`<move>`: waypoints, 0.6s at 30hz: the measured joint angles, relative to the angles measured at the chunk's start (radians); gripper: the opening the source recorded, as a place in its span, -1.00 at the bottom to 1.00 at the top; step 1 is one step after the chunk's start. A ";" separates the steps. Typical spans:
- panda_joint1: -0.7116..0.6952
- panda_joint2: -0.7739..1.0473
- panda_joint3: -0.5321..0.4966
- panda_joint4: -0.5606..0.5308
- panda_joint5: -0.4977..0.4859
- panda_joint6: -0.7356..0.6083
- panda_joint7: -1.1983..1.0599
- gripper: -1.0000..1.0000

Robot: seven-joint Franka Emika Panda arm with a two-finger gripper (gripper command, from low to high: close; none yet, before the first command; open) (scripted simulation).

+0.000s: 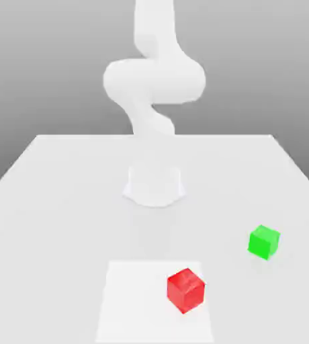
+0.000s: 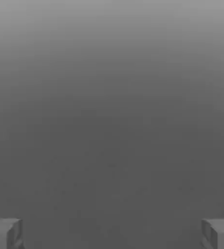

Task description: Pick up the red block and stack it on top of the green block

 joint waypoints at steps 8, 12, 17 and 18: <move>0.084 0.297 -0.034 -0.132 0.017 0.156 -0.178 0.00; 0.117 0.443 -0.041 -0.196 0.026 0.232 -0.265 0.00; 0.142 0.624 -0.034 -0.276 0.028 0.327 -0.368 0.00; 0.148 0.660 -0.032 -0.292 0.026 0.346 -0.386 0.00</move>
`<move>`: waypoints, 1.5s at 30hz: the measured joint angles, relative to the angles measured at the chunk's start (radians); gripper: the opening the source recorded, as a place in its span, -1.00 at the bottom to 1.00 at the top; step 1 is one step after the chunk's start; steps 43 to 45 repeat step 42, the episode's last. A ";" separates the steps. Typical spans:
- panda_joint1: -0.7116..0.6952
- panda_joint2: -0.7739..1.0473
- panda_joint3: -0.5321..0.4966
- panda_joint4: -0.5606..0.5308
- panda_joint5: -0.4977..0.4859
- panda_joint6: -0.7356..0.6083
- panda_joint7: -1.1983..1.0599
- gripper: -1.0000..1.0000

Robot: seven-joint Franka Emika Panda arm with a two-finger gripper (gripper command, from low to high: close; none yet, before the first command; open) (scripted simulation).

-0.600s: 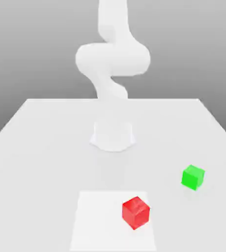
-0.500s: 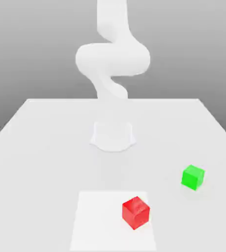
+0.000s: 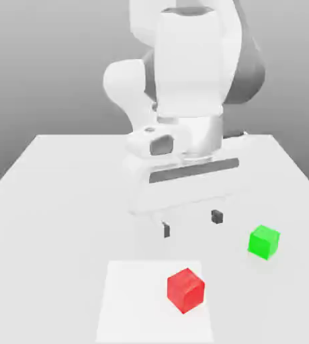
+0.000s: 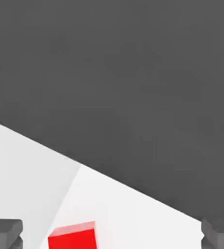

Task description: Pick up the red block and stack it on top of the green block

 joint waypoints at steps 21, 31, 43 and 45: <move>-0.001 0.174 0.015 -0.046 -0.019 0.108 -0.055 -1.00; 0.383 -0.106 0.203 -0.206 0.053 -0.011 -0.308 -1.00; 0.429 0.103 0.224 -0.224 -0.076 0.214 -0.256 1.00; 0.429 0.103 0.224 -0.224 -0.076 0.214 -0.256 1.00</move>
